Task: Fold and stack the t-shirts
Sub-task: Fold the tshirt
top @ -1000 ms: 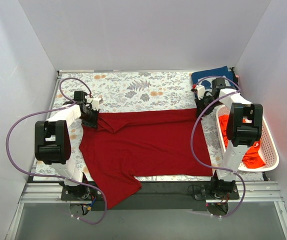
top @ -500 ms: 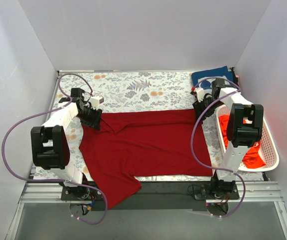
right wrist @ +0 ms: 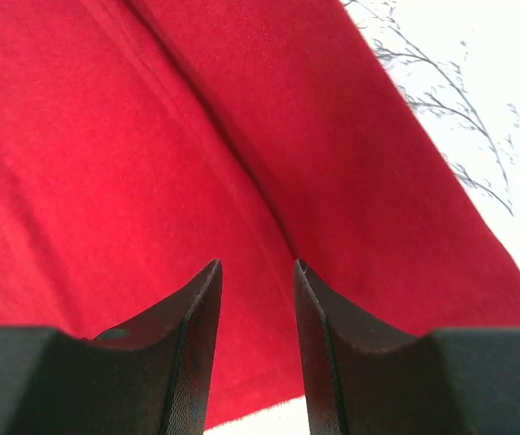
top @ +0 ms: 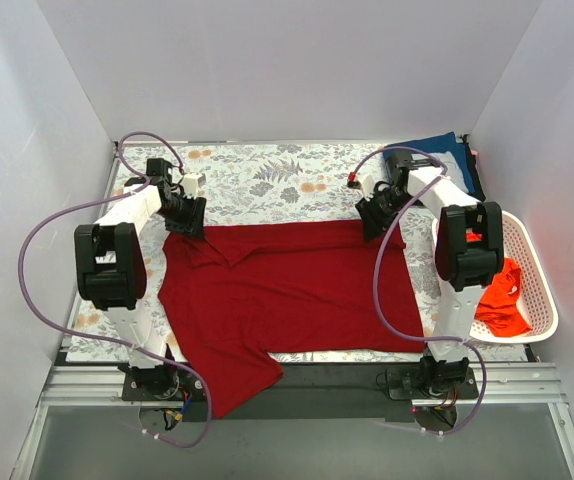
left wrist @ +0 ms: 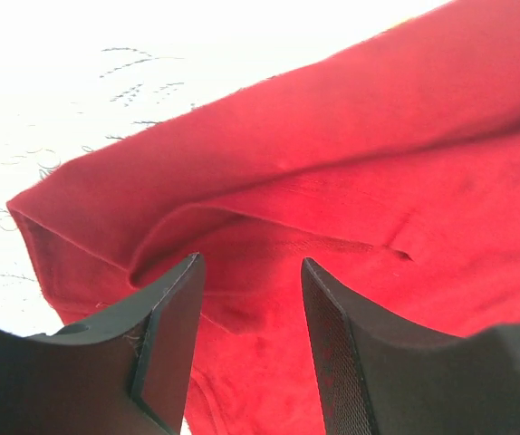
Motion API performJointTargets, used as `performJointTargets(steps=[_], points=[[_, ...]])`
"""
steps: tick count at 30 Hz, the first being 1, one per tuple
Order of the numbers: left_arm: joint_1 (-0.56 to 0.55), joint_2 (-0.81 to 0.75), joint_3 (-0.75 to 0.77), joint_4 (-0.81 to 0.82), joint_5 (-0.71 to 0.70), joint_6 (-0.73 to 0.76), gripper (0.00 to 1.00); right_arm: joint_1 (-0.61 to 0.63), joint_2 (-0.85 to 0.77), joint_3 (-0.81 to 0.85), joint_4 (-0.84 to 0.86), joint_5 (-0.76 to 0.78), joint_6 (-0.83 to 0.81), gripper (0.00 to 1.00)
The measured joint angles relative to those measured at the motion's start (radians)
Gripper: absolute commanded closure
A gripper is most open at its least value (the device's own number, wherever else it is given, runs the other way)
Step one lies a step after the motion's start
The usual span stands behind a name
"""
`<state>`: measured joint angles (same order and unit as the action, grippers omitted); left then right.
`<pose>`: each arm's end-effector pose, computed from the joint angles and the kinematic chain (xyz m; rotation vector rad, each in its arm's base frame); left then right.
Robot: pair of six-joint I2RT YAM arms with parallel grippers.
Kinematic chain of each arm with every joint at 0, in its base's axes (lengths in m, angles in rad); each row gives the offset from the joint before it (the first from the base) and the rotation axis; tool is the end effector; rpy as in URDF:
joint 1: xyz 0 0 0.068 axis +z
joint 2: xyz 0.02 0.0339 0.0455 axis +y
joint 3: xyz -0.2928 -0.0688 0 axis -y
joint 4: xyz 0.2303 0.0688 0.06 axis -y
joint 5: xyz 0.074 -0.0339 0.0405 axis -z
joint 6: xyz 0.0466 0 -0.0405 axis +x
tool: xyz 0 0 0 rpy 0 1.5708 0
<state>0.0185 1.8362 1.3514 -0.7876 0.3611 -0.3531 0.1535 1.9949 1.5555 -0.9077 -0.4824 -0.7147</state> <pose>0.3633 -0.0097 0.2294 -0.4499 2.8169 -0.5846 0.3920 0.0825 0.2243 -1.2220 2.4558 0.5628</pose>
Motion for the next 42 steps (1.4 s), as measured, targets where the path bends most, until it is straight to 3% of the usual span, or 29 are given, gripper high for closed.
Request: performJointTargets(steps=[11,13,18,23,28,33,42], points=[[0.0,0.043,0.01,0.036,-0.066,-0.003,0.54,0.016,-0.005,-0.15,0.051,0.075,-0.002,0.67],[0.006,0.043,0.015,0.035,-0.066,-0.005,0.54,0.017,-0.026,-0.182,0.043,0.084,-0.009,0.66],[0.025,0.021,0.023,0.02,-0.063,-0.013,0.54,0.027,-0.05,-0.183,0.008,0.079,-0.023,0.49],[0.076,-0.003,0.034,-0.006,-0.055,-0.029,0.54,0.072,-0.059,-0.069,-0.012,0.022,-0.016,0.46],[0.102,-0.003,0.056,-0.012,-0.054,-0.049,0.55,0.176,-0.058,0.059,0.042,-0.051,0.058,0.49],[0.1,0.013,0.072,-0.013,-0.04,-0.074,0.59,0.36,0.003,0.176,0.186,-0.082,0.171,0.51],[0.099,0.082,0.113,-0.007,-0.013,-0.113,0.65,0.645,0.109,0.184,0.43,-0.008,0.264,0.51]])
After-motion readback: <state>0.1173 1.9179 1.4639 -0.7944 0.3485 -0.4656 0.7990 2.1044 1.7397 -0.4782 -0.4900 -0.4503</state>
